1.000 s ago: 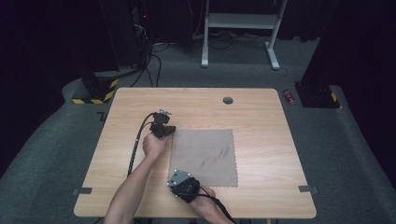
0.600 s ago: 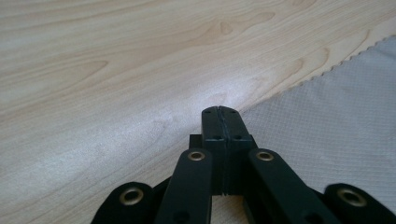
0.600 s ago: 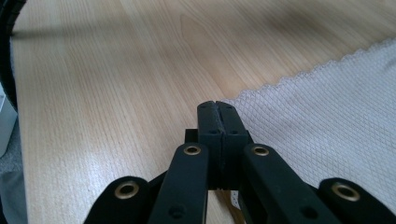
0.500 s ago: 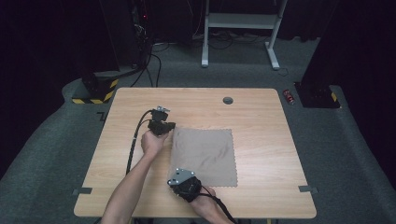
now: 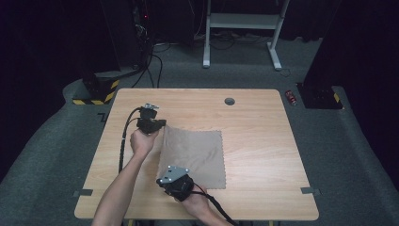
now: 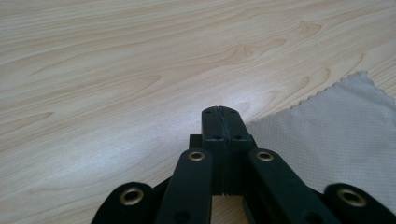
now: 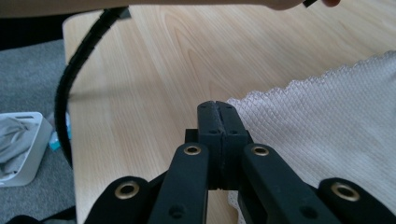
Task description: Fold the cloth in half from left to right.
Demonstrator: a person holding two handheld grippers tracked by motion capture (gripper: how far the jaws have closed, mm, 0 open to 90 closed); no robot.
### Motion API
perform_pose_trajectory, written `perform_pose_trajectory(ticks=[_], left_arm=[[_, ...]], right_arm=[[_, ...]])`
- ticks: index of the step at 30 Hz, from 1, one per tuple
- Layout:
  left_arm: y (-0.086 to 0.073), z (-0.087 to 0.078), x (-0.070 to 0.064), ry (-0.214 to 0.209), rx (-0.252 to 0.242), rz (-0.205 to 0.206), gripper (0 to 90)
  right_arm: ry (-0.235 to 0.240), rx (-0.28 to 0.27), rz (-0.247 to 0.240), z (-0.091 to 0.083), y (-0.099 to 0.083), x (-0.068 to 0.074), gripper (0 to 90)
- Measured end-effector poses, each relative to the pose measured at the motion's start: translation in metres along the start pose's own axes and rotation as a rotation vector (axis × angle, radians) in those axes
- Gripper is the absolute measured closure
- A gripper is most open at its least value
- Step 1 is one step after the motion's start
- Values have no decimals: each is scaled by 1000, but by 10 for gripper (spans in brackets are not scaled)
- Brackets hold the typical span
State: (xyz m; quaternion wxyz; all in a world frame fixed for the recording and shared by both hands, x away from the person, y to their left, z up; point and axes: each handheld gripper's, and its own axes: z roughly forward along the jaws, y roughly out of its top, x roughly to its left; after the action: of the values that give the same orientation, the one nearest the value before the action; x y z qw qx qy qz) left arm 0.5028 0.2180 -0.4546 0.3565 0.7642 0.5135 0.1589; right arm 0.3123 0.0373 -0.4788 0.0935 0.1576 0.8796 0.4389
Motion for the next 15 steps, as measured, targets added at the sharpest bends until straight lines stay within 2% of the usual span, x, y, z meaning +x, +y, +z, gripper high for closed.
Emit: perform_pose_trajectory(ticks=[5,10,12,13,15], left_arm=[[-1,0,0,0,5,9,900],[3,14,-16,-19,17,38,900],[3,16,-19,-25,14,36,900],[4,24,-27,-39,15,42,900],[4,32,-34,-47,23,48,900]], right_arm=[[-6,-17,8,-5,-4,-1,900],[-42,-3,22,-16,-20,-6,900],[-50,1,33,-19,-26,-8,900],[-56,7,49,-22,-32,-10,900],[-68,17,57,-26,-38,-12,900]])
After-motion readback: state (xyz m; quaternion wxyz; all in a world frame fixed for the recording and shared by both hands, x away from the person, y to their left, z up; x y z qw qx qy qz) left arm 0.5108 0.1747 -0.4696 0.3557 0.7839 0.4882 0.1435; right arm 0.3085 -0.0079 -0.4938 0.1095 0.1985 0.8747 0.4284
